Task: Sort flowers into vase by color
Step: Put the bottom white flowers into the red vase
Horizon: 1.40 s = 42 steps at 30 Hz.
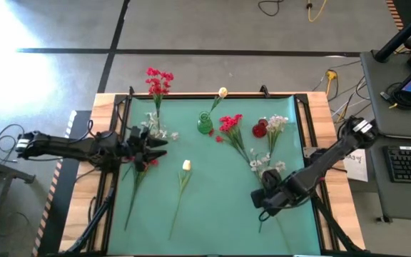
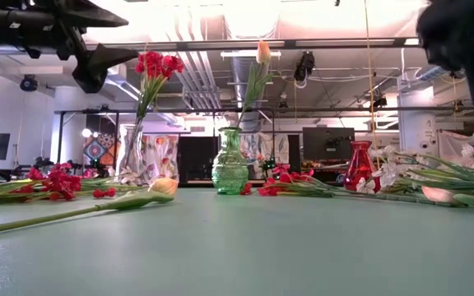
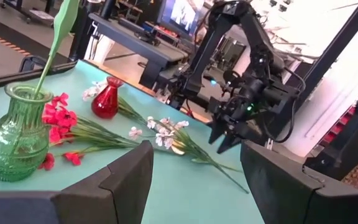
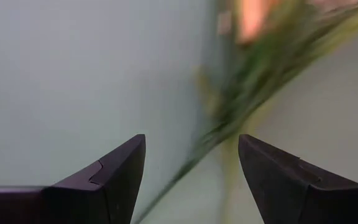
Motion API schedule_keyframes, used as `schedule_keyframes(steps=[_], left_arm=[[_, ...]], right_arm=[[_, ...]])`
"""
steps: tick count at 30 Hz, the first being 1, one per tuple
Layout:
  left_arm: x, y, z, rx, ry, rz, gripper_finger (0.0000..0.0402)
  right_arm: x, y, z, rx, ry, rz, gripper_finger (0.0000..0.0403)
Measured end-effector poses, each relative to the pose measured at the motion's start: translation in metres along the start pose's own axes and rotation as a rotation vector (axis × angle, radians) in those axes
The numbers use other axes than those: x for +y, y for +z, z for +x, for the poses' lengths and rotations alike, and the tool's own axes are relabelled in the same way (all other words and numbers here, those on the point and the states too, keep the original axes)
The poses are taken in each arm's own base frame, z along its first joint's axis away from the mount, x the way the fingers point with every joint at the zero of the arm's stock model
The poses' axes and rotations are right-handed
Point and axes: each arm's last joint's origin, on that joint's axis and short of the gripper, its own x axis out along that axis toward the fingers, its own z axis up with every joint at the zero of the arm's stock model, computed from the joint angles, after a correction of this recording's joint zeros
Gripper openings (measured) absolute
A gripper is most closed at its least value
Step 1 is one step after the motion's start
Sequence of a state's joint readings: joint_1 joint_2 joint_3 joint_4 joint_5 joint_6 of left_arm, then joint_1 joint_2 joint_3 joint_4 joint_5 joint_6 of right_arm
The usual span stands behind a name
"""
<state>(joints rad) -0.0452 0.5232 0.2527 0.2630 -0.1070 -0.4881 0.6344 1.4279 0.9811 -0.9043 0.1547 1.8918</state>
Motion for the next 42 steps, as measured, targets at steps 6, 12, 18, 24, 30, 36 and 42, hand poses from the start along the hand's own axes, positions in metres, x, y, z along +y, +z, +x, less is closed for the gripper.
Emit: schedule_keyframes(steps=[6, 12, 18, 24, 30, 36, 42], left_arm=[[0.001, -0.003, 0.005, 0.02, 0.011, 0.002, 0.0231], [0.001, -0.003, 0.009, 0.01, 0.006, 0.011, 0.0231], [0.002, -0.004, 0.01, 0.012, 0.027, 0.021, 0.0231], [0.002, -0.005, 0.011, 0.01, 0.033, 0.022, 0.0231], [0.001, -0.002, 0.011, -0.012, 0.023, 0.019, 0.0231], [0.001, -0.002, 0.011, -0.015, 0.022, 0.026, 0.0231], [0.001, -0.002, 0.011, -0.022, 0.037, 0.026, 0.0231]], right_arm=[[-0.006, 0.006, 0.013, -0.043, -0.119, 0.022, 0.024], [-0.006, 0.004, 0.028, -0.058, -0.156, 0.019, 0.0232], [-0.003, 0.002, 0.039, -0.063, -0.177, 0.014, 0.0229], [-0.003, 0.0, 0.051, -0.075, -0.217, 0.001, 0.0206], [-0.003, 0.001, 0.049, -0.074, -0.215, -0.01, 0.0159], [-0.004, 0.001, 0.045, -0.071, -0.207, -0.021, 0.0105], [-0.001, 0.001, 0.041, -0.062, -0.194, -0.058, 0.0055]])
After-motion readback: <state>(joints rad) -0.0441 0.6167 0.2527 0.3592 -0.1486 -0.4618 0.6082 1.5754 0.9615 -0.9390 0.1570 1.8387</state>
